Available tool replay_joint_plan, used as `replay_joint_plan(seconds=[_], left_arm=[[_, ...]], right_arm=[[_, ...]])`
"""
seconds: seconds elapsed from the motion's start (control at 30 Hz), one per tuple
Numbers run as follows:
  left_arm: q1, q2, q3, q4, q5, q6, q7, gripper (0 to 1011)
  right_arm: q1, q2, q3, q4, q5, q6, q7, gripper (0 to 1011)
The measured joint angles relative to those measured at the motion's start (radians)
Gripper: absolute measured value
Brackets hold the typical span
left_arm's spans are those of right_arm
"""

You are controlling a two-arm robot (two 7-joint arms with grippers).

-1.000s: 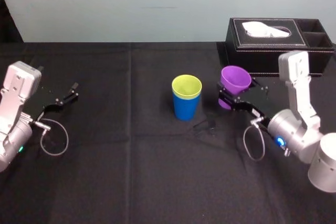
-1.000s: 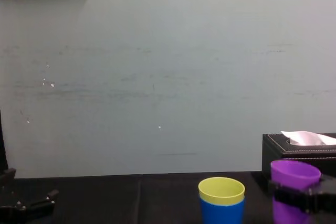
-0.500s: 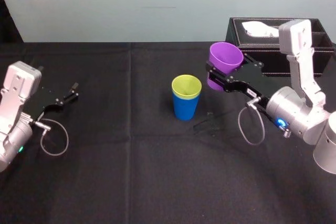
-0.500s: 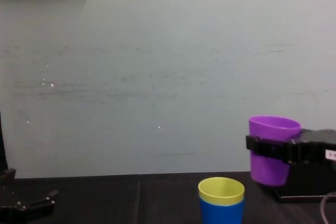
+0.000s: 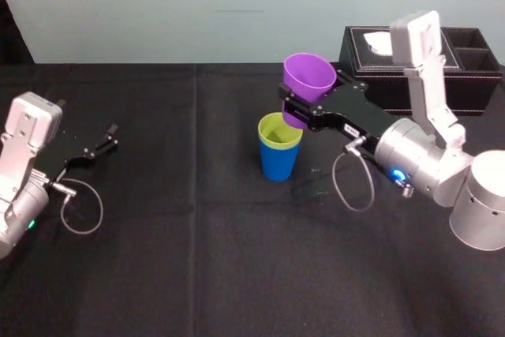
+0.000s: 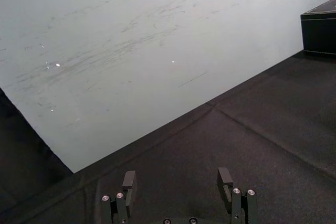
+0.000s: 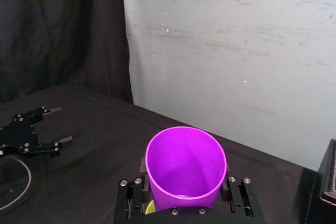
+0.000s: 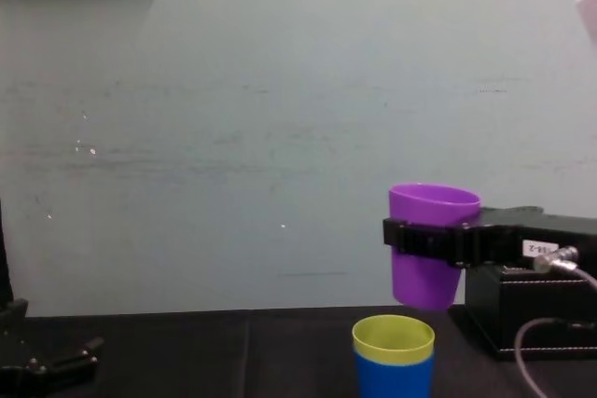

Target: Stack the three plastic cups sequentially using one hand.

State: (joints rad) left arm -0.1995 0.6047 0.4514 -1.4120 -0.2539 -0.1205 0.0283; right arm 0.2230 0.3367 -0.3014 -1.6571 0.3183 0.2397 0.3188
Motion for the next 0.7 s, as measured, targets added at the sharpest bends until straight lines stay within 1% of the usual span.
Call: replay_joint_plan(seconds=[0.23, 0.33, 0.7], left_arm=[[0.0, 0.0, 0.0, 0.0, 0.0, 0.0, 0.0, 1011], [0.0, 0.0, 0.0, 0.0, 0.0, 0.0, 0.0, 1011], [0.0, 0.0, 0.0, 0.0, 0.0, 0.0, 0.0, 1011]], right_arm=[[0.028, -0.015, -0.03, 0.038, -0.005, 0.012, -0.012, 728], [0.043, -0.027, -0.046, 0.067, -0.014, 0.013, -0.019, 729], [0.052, -0.045, -0.064, 0.108, -0.037, -0.006, -0.027, 728]])
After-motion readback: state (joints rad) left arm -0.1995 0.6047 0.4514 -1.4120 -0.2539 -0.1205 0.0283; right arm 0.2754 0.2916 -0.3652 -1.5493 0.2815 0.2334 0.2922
